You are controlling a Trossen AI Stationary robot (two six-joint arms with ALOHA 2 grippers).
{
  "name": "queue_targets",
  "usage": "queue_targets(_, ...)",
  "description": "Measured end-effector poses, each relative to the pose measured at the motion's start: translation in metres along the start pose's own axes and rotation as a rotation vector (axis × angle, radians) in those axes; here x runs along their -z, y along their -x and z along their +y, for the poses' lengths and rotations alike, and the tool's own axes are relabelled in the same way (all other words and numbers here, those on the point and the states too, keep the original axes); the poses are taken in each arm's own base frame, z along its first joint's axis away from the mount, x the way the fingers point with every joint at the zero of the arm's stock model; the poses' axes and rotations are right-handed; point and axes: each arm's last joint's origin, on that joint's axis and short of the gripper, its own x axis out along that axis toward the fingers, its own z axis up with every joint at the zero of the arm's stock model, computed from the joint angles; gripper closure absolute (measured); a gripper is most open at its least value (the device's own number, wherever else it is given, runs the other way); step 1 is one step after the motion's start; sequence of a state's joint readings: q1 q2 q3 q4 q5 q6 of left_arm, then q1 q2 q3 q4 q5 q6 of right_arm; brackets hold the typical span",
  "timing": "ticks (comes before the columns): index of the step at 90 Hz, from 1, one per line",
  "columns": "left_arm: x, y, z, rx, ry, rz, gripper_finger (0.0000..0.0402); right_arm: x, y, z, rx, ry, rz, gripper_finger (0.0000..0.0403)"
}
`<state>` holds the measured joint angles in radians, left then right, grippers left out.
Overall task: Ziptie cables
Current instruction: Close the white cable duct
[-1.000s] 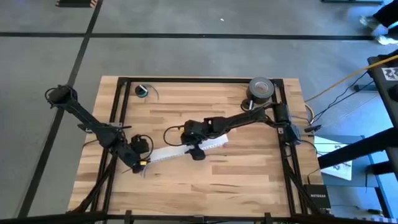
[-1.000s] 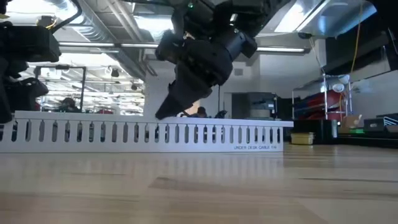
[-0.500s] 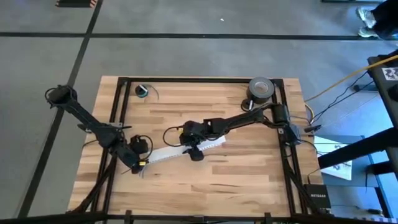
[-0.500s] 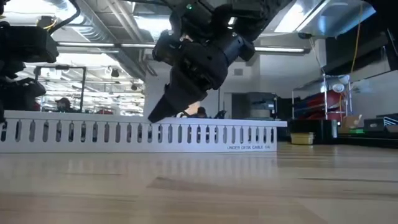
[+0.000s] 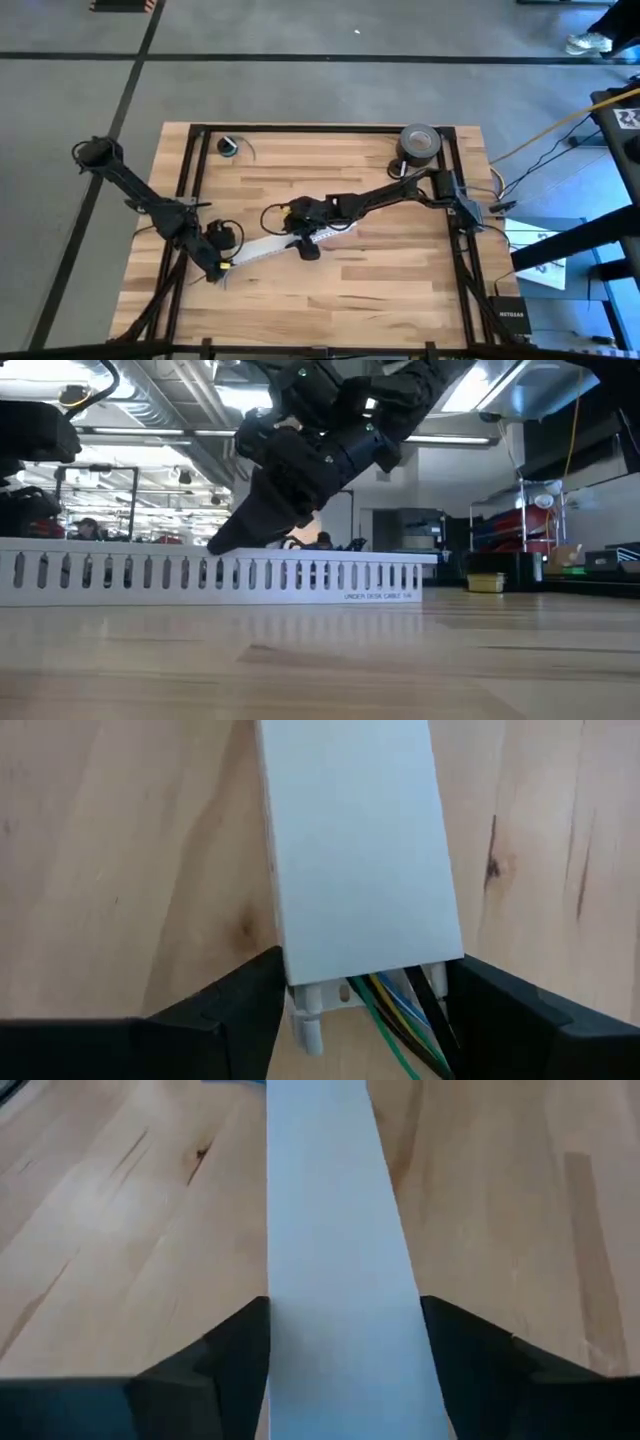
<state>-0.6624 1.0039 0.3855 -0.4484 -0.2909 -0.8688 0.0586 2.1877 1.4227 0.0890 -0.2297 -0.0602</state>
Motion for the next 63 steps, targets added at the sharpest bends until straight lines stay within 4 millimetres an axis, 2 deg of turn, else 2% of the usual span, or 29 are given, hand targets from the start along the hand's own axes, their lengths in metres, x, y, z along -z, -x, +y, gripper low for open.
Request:
queue_targets(18, 0.0, 0.0, 0.0, 0.0, 0.006, -0.003, 0.0167, -0.004, -0.001, 0.0, -0.008, -0.047, -0.058, 0.0189)
queue_targets(23, -0.008, 0.0, -0.002, -0.027, 0.044, -0.117, 0.0167, -0.015, -0.002, 0.0, -0.007, -0.046, -0.137, 0.0191)
queue_targets(28, -0.01, 0.0, -0.001, -0.046, 0.057, -0.151, 0.0167, -0.013, -0.002, 0.001, -0.022, -0.06, -0.126, 0.0192)
queue_targets(35, -0.007, -0.002, 0.001, -0.033, 0.039, -0.097, 0.0167, -0.011, -0.003, 0.002, -0.036, -0.07, -0.115, 0.0191)
queue_targets(63, -0.01, -0.002, 0.0, -0.009, 0.025, -0.097, 0.0167, -0.006, -0.002, 0.0, -0.033, -0.064, -0.053, 0.0187)
